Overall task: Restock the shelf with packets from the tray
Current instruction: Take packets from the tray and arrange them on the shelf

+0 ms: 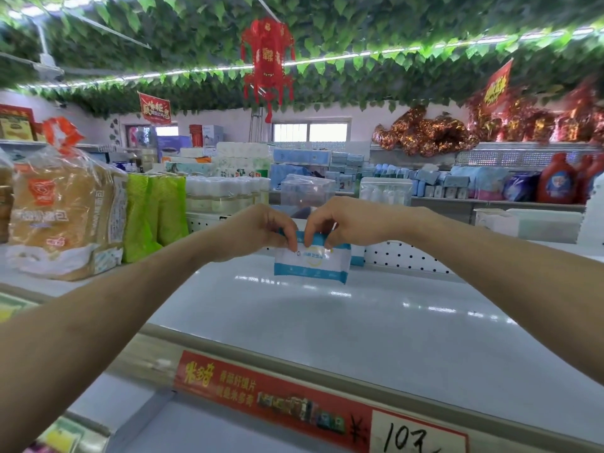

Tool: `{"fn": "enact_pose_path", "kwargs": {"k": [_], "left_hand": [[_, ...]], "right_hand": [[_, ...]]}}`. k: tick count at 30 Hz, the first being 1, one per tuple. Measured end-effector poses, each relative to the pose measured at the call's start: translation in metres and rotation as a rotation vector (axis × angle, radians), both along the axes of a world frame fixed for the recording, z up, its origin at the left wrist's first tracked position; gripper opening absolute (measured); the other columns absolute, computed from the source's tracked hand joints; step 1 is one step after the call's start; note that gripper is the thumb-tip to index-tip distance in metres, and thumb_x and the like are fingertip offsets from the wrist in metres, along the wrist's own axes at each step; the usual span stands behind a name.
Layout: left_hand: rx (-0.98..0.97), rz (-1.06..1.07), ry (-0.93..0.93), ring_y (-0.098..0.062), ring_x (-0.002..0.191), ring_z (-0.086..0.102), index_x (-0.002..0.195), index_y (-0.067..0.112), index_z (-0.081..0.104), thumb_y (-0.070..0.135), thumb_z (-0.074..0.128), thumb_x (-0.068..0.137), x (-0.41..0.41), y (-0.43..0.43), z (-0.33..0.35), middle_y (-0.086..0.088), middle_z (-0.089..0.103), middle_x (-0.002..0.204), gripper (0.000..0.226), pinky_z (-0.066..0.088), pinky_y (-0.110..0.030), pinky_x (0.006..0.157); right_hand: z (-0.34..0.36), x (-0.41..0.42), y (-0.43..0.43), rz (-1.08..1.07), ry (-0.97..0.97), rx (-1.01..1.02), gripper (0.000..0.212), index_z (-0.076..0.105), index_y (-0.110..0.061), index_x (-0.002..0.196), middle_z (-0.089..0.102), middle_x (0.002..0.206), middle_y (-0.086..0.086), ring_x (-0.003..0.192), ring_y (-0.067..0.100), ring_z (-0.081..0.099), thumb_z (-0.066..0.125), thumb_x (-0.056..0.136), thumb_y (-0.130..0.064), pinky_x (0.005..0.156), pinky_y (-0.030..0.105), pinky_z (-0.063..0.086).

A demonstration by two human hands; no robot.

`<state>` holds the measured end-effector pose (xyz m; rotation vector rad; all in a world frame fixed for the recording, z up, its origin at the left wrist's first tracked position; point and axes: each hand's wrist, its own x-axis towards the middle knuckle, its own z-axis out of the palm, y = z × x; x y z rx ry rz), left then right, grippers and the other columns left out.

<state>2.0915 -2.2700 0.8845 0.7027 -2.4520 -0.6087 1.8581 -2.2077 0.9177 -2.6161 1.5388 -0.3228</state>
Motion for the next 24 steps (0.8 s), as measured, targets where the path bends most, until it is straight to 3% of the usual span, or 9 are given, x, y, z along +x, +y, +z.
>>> {"fn": "enact_pose_path", "kwargs": {"k": [3, 6, 8, 14, 20, 24], "left_hand": [[-0.094, 0.077, -0.037, -0.014, 0.122, 0.057, 0.095, 0.025, 0.079, 0.007, 0.067, 0.098, 0.014, 0.001, -0.001, 0.012, 0.062, 0.130, 0.022, 0.056, -0.032, 0.100], [-0.156, 0.099, -0.045, 0.005, 0.122, 0.053, 0.095, 0.037, 0.078, 0.013, 0.069, 0.097, 0.040, 0.002, -0.003, 0.019, 0.059, 0.134, 0.026, 0.042, -0.021, 0.103], [-0.140, 0.111, -0.039, 0.009, 0.120, 0.054, 0.096, 0.037, 0.079, 0.017, 0.070, 0.097, 0.057, 0.002, -0.006, 0.022, 0.060, 0.131, 0.023, 0.040, -0.024, 0.106], [-0.117, 0.151, -0.056, 0.006, 0.122, 0.056, 0.097, 0.036, 0.080, 0.018, 0.070, 0.098, 0.093, 0.011, -0.012, 0.024, 0.061, 0.129, 0.021, 0.043, -0.029, 0.107], [-0.100, 0.162, -0.056, 0.005, 0.126, 0.054, 0.098, 0.033, 0.080, 0.015, 0.070, 0.098, 0.113, 0.020, -0.015, 0.020, 0.061, 0.130, 0.021, 0.044, -0.025, 0.105], [-0.097, 0.191, -0.079, 0.009, 0.124, 0.053, 0.099, 0.033, 0.080, 0.017, 0.068, 0.099, 0.119, 0.028, -0.017, 0.026, 0.060, 0.129, 0.020, 0.042, -0.023, 0.104]], "right_hand": [[-0.003, -0.017, -0.011, -0.089, 0.057, -0.054, 0.031, 0.073, -0.023, 0.112, 0.057, 0.109, -0.030, 0.098, 0.003, 0.059, 0.063, 0.095, 0.001, 0.075, 0.009, 0.048], [-0.009, -0.038, -0.028, -0.198, 0.107, -0.127, 0.035, 0.073, -0.025, 0.111, 0.062, 0.121, -0.011, 0.109, 0.012, 0.059, 0.059, 0.095, 0.002, 0.095, 0.028, 0.053], [-0.014, -0.047, -0.038, -0.257, 0.126, -0.136, 0.034, 0.072, -0.025, 0.111, 0.061, 0.127, -0.003, 0.114, 0.019, 0.059, 0.058, 0.095, 0.002, 0.099, 0.035, 0.054], [-0.032, -0.050, -0.059, -0.299, 0.149, -0.134, 0.036, 0.065, -0.032, 0.104, 0.058, 0.125, -0.001, 0.114, 0.024, 0.059, 0.057, 0.095, 0.003, 0.098, 0.035, 0.052], [-0.040, -0.050, -0.065, -0.287, 0.204, -0.183, 0.037, 0.069, -0.027, 0.116, 0.057, 0.126, -0.001, 0.112, 0.022, 0.055, 0.054, 0.099, 0.002, 0.095, 0.029, 0.043], [-0.043, -0.052, -0.064, -0.263, 0.296, -0.237, 0.029, 0.068, -0.030, 0.122, 0.043, 0.118, -0.006, 0.109, 0.016, 0.044, 0.060, 0.101, -0.011, 0.099, 0.031, 0.043]]}}
